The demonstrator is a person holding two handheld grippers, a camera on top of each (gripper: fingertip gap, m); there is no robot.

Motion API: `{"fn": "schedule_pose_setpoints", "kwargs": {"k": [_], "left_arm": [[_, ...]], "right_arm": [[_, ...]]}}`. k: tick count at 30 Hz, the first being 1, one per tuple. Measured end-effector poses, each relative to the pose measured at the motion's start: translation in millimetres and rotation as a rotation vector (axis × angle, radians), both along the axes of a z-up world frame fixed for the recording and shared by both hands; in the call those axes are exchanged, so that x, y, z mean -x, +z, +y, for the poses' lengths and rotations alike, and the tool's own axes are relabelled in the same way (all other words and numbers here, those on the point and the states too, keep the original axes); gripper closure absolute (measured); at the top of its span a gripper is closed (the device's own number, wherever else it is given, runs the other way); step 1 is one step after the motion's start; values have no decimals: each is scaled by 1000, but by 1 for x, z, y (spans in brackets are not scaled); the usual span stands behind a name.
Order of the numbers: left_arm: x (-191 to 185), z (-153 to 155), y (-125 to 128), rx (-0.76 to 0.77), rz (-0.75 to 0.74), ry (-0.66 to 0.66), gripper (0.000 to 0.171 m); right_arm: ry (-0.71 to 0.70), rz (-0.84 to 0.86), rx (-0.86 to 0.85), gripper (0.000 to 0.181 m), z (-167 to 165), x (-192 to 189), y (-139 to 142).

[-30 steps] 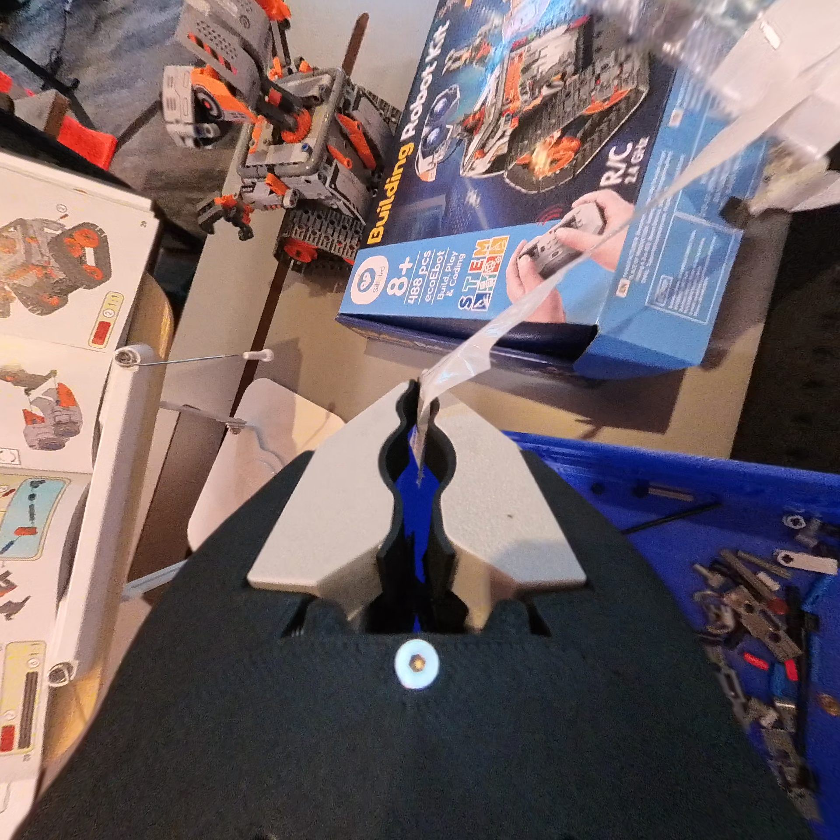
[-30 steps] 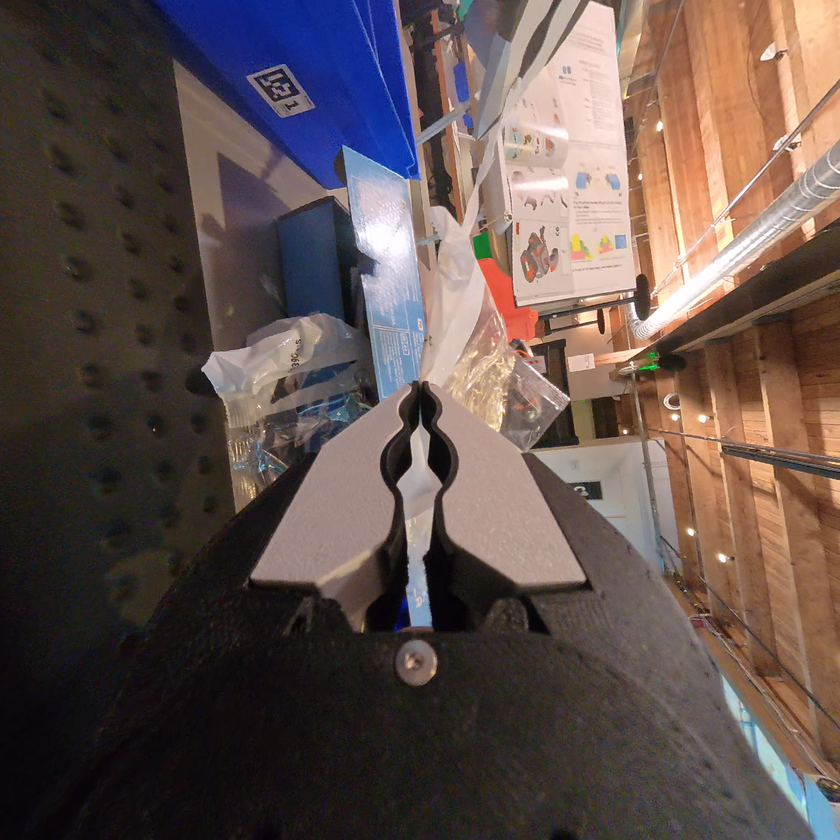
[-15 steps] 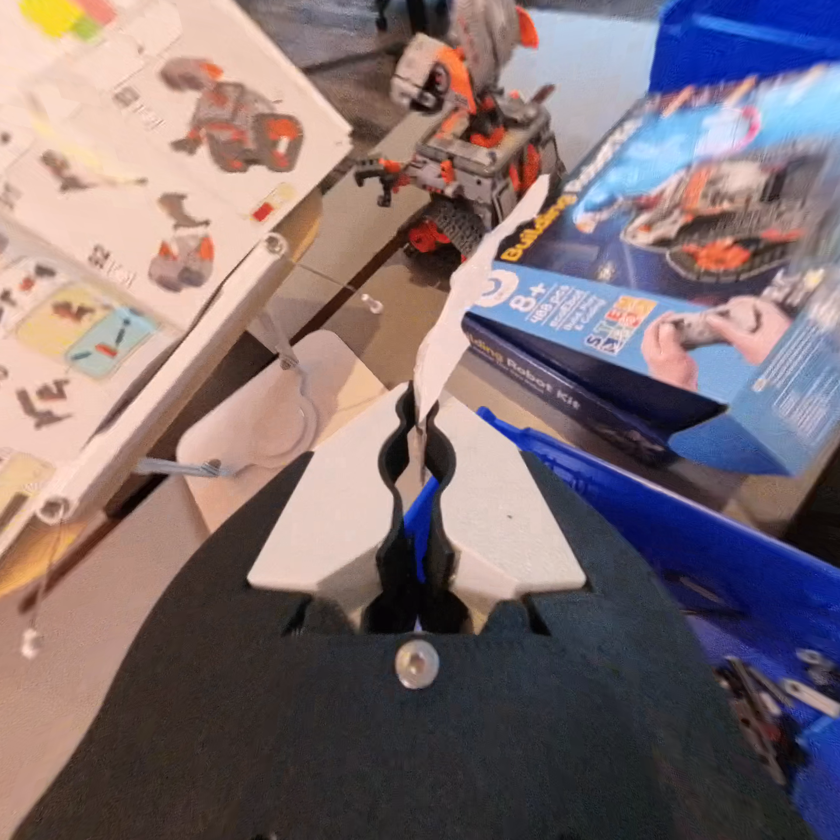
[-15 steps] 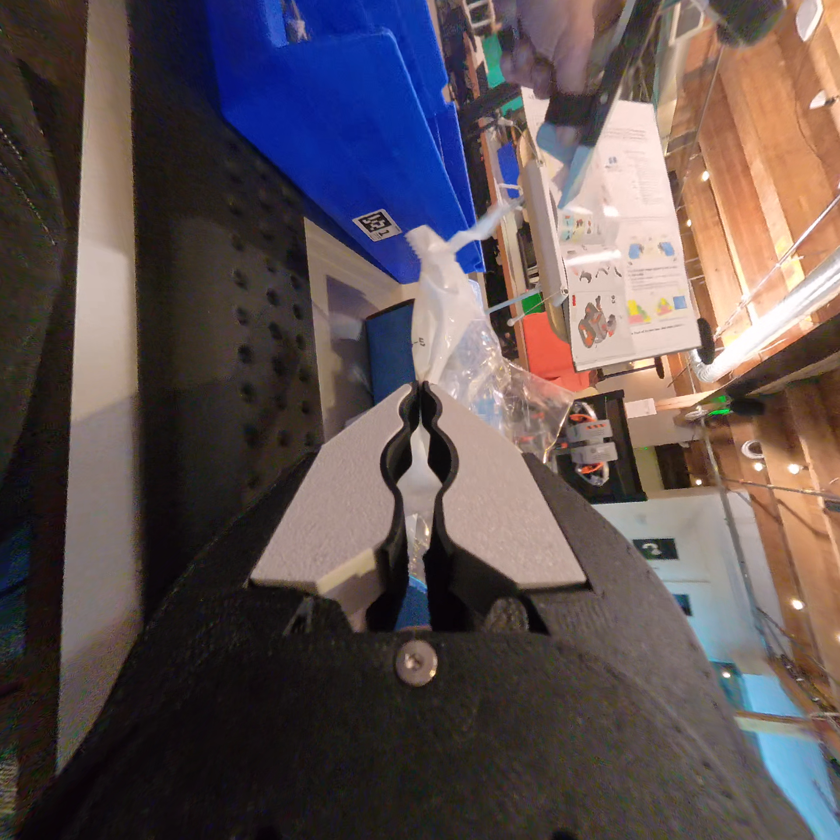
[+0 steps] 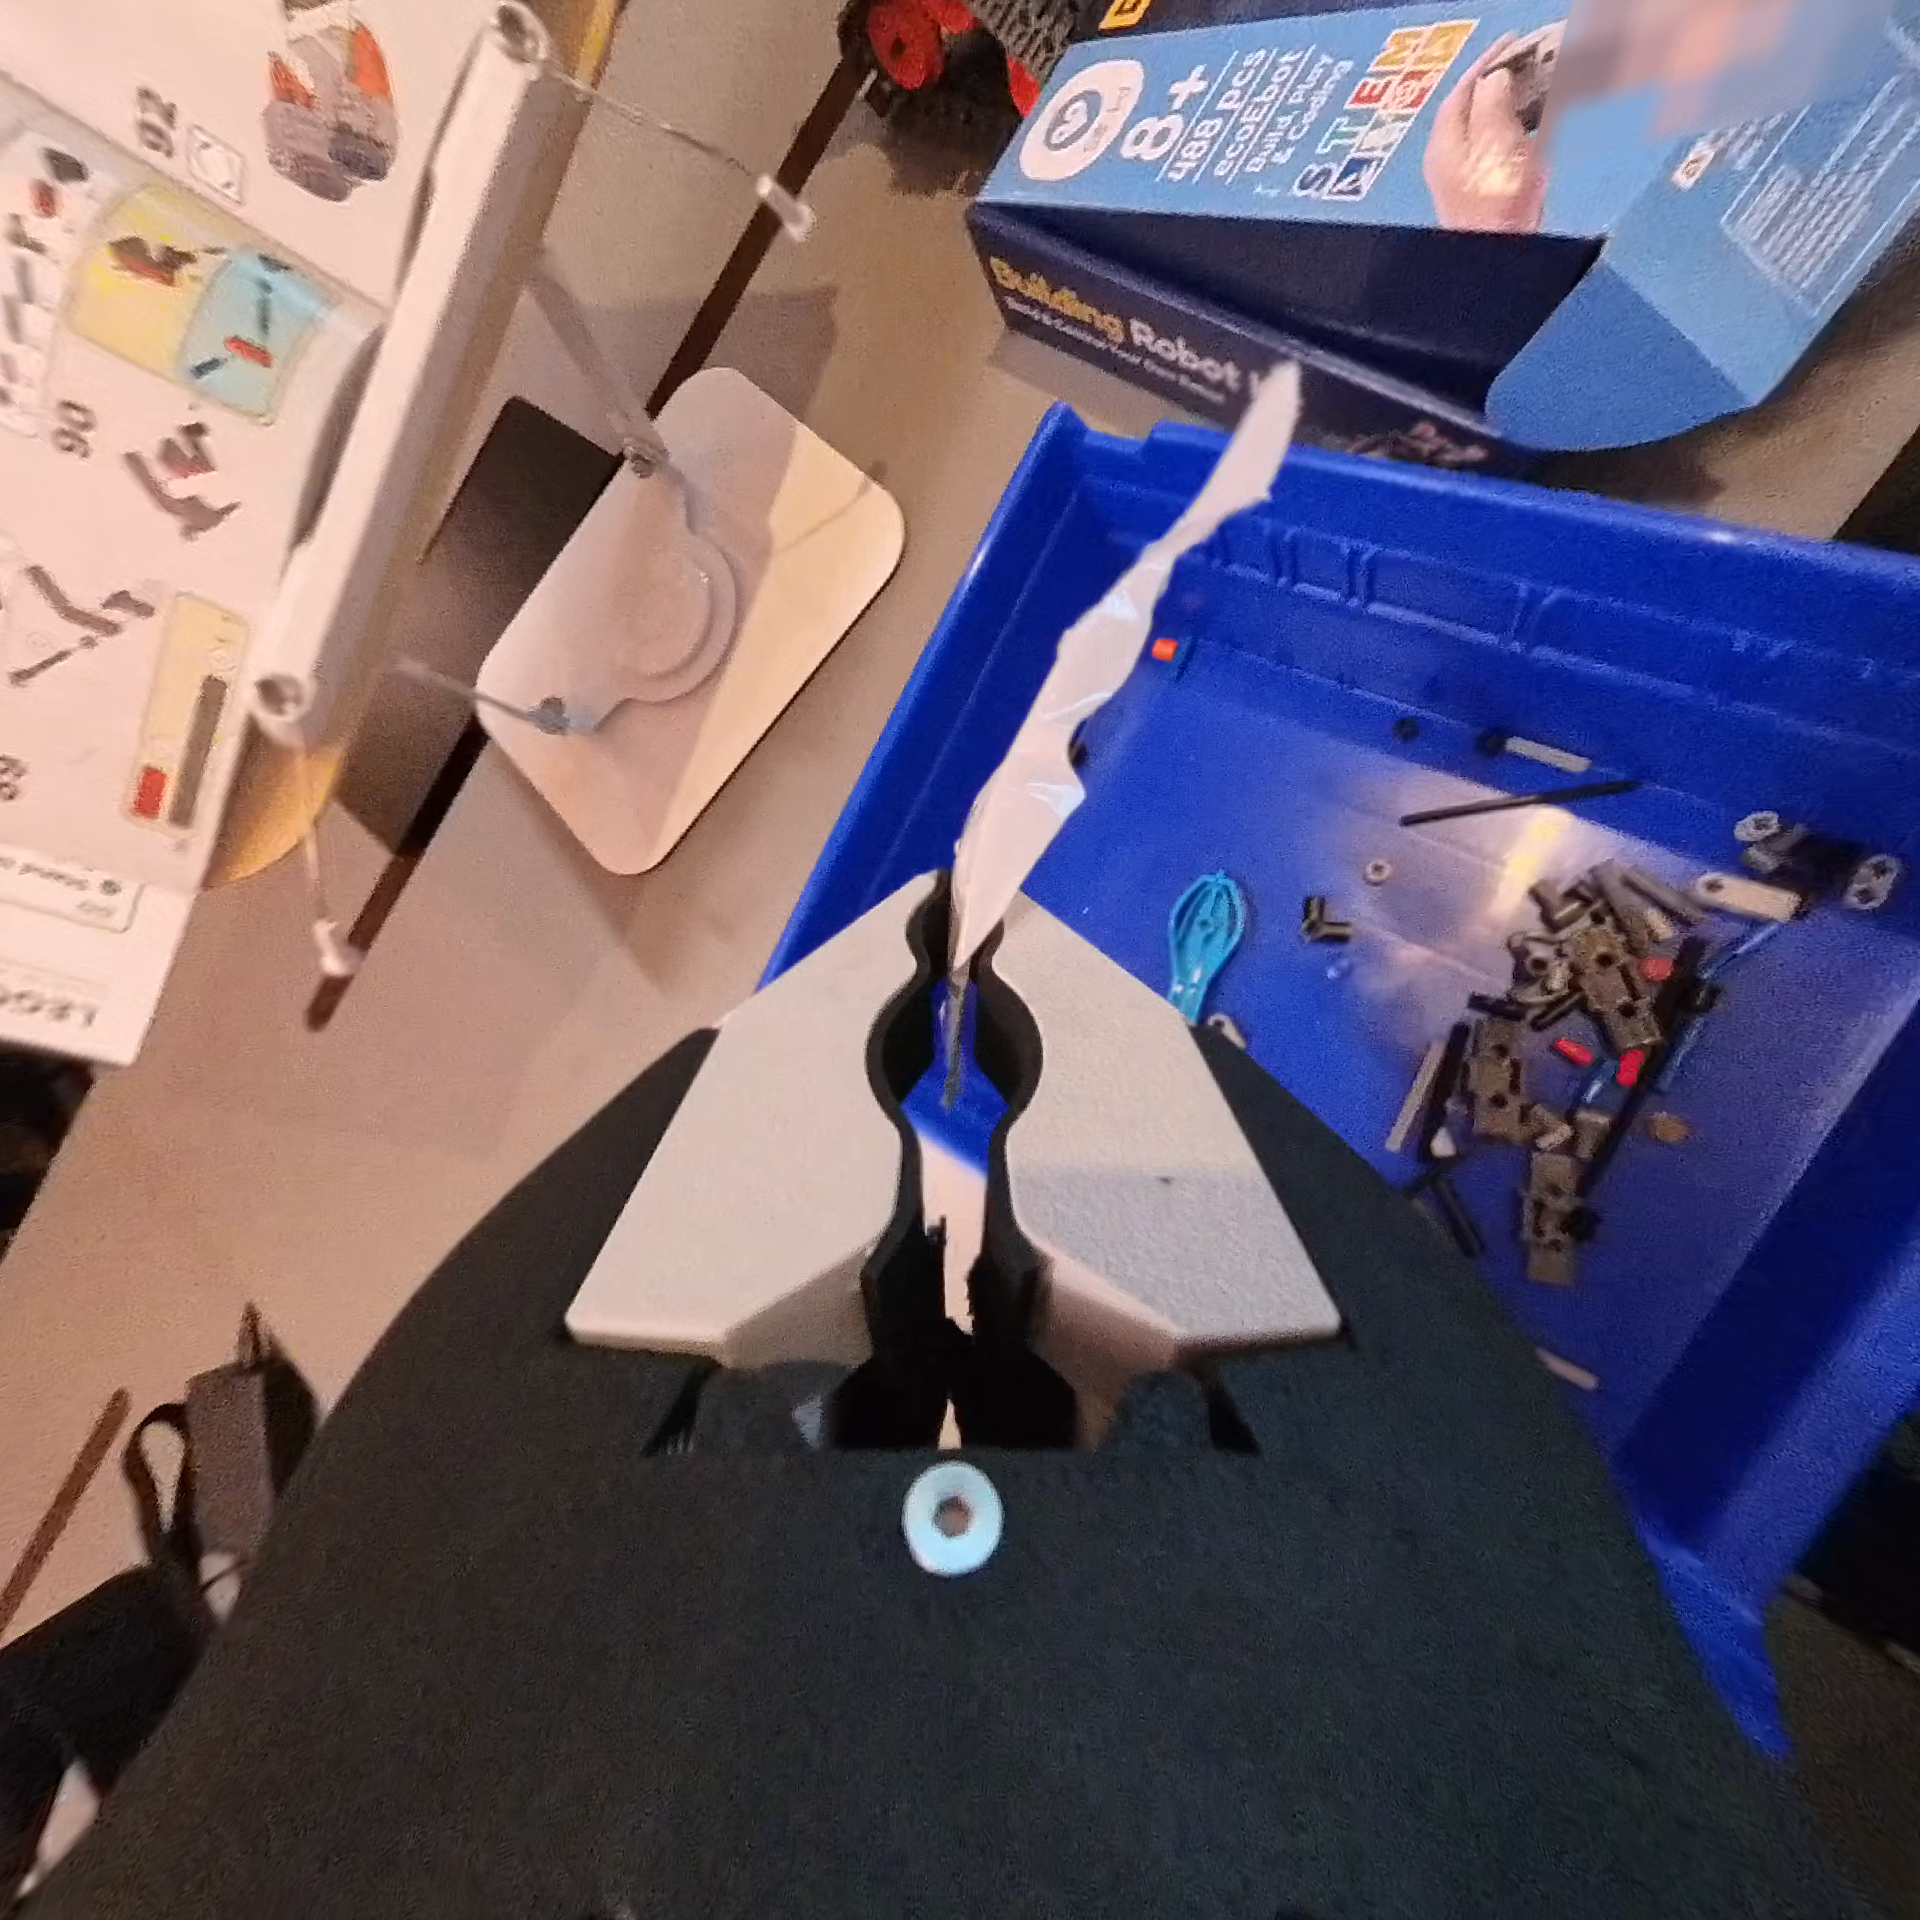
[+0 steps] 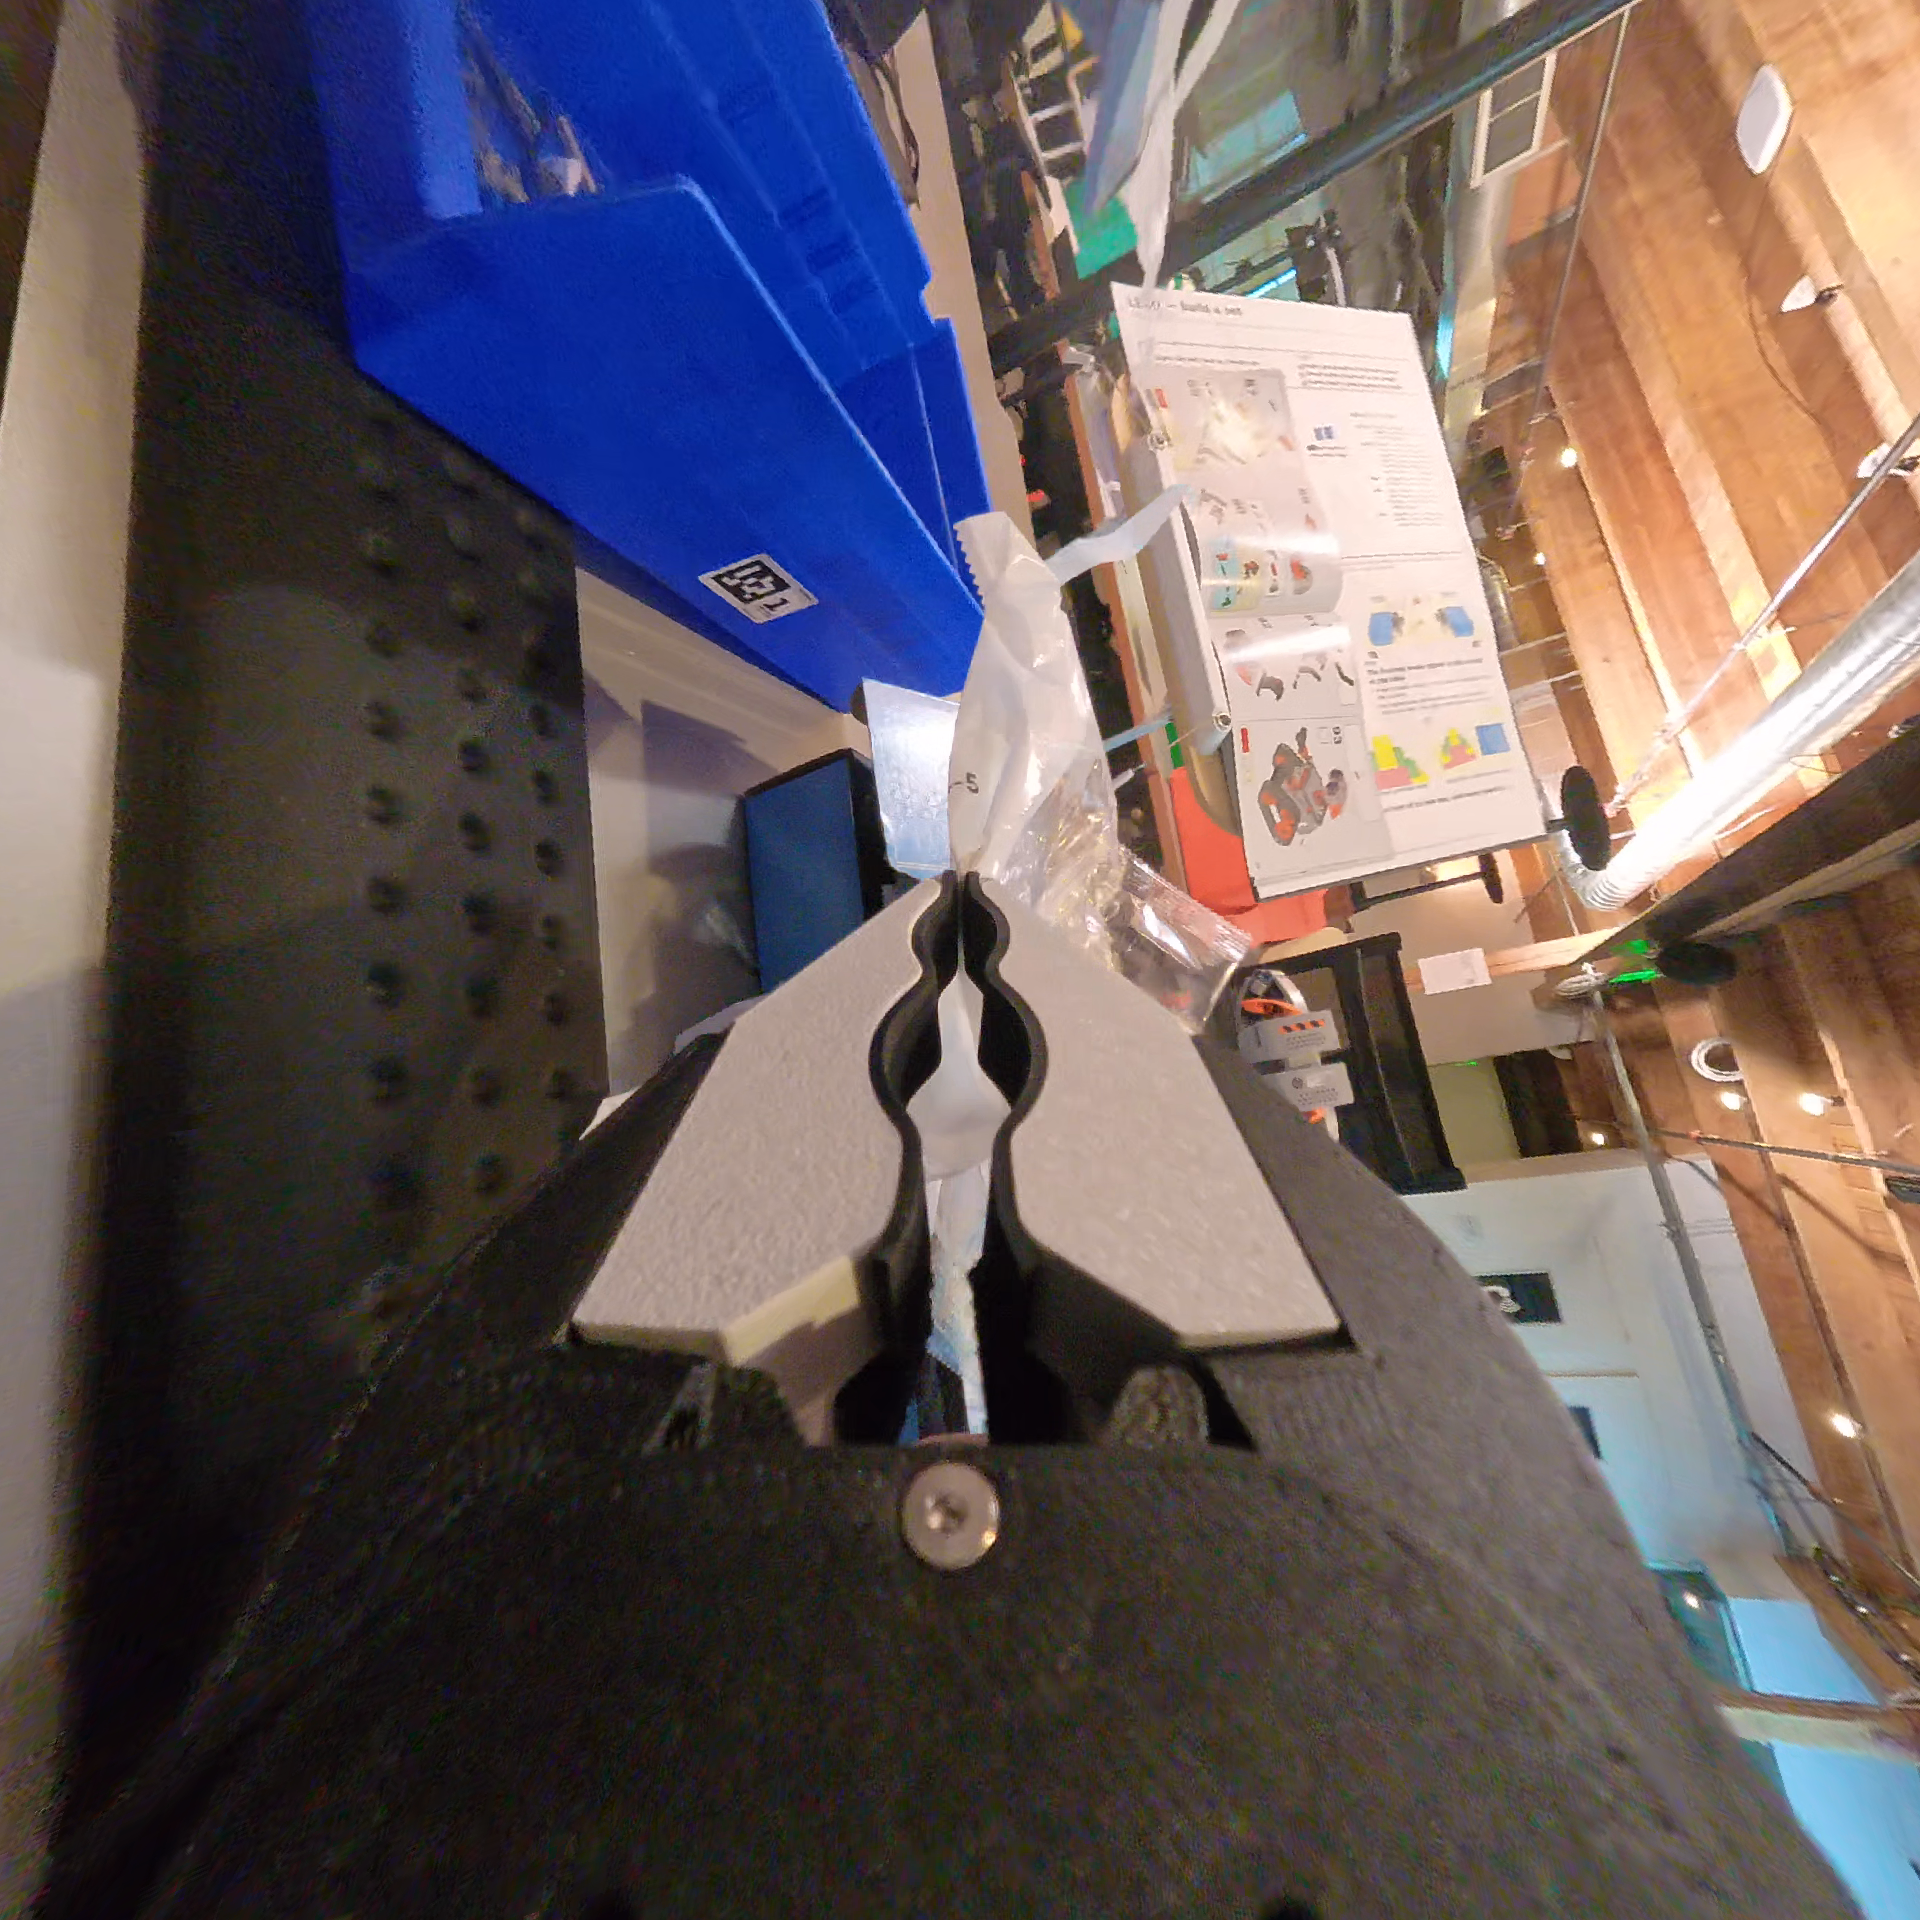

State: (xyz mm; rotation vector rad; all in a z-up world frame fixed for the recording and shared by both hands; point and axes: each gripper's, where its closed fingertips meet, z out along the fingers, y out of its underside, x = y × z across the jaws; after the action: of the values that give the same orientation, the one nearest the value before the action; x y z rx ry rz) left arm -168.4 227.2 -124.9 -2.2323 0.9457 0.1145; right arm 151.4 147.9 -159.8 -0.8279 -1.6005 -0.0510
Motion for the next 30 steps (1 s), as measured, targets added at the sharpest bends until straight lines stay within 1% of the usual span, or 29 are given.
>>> {"fn": "schedule_pose_setpoints", "kwargs": {"k": [1,3,5,6,8,9,11,13,15,17,18,21,22,24,28,30], "left_arm": [[9,-6,5,-17,22,2,171],[5,-25,7,20,0,-69,171],[11,-33,8,9,81,-63,171],[6,-40,4,36,88,-98,171],[-6,-41,6,0,102,-134,171],[-19,-42,6,0,81,-169,171],[-46,-40,19,-50,61,-232,171],[-88,-37,35,-69,38,-342,171],[-139,-25,50,-99,56,-454,171],[-201,-14,54,-79,81,-608,171],[-232,-4,54,-76,107,-665,171],[-318,27,36,-43,225,-823,171],[-345,38,29,-31,243,-861,171],[-398,58,18,-17,233,-927,171],[-478,107,-4,-53,260,-971,171],[-503,128,-28,-12,292,-973,171]], "right_arm": [[-1,-1,-3,181,2,1,1],[1,0,2,181,4,5,3],[10,6,15,181,3,8,5],[8,3,12,181,2,9,6],[5,1,6,181,1,10,8],[1,-1,10,181,0,9,8],[-2,-9,26,181,-4,4,8],[26,-26,60,181,-16,0,3],[46,-55,82,181,-28,-4,-7],[50,-59,101,181,-37,-6,-16],[47,-54,113,181,-39,-9,-20],[39,-18,153,181,-43,-19,-25],[36,-5,165,181,-44,-22,-26],[32,17,183,181,-45,-29,-29],[29,44,212,181,-43,-43,-33],[30,54,223,181,-41,-48,-34]]}}
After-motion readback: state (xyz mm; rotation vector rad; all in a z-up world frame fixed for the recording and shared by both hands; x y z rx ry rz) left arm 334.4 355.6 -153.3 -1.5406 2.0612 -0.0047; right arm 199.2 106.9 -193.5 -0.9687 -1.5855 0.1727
